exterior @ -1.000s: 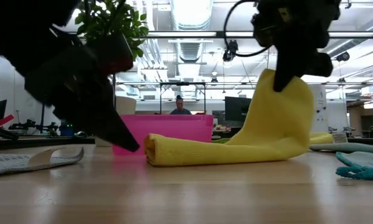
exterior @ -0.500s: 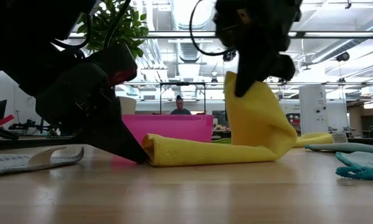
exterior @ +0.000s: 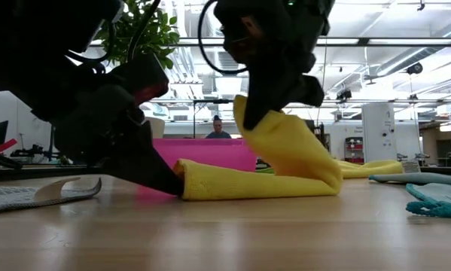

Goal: Fold microfiber towels
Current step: Fold the bottom yellow microfiber cloth

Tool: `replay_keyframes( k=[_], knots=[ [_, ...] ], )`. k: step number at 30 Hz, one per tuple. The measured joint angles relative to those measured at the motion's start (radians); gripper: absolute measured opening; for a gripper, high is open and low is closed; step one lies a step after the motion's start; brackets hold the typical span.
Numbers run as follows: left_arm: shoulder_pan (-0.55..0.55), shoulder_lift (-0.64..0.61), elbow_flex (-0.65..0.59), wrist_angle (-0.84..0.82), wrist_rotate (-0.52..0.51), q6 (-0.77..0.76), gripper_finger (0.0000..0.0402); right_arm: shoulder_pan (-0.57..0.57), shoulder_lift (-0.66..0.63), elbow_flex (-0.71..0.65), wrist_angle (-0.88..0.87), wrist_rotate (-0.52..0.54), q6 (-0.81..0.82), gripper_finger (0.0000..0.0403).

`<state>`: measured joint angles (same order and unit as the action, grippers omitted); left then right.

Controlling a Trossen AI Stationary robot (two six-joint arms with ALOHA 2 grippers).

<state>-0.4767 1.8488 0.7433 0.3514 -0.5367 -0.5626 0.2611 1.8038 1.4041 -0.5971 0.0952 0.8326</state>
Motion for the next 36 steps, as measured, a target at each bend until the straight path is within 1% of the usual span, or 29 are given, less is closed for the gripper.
replay_keyframes(
  k=[12, 19, 22, 26, 36],
  knots=[
    [0.006, 0.000, -0.002, 0.006, -0.004, -0.001, 0.0019, 0.000, 0.088, 0.044, 0.122, -0.051, -0.064, 0.0009],
    [0.006, -0.001, -0.002, 0.007, -0.004, -0.004, 0.0019, 0.000, 0.113, 0.048, 0.140, -0.062, -0.078, 0.0009],
    [0.006, -0.002, -0.002, 0.007, -0.004, -0.004, 0.0019, 0.000, 0.126, 0.048, 0.147, -0.070, -0.082, 0.0017],
    [0.006, -0.002, -0.003, 0.007, -0.004, -0.005, 0.0019, 0.000, 0.138, 0.048, 0.154, -0.081, -0.098, 0.0047],
    [0.005, -0.005, -0.003, 0.006, 0.006, -0.005, 0.0019, 0.000, 0.119, 0.048, 0.177, -0.078, -0.161, 0.0157]
  ],
)
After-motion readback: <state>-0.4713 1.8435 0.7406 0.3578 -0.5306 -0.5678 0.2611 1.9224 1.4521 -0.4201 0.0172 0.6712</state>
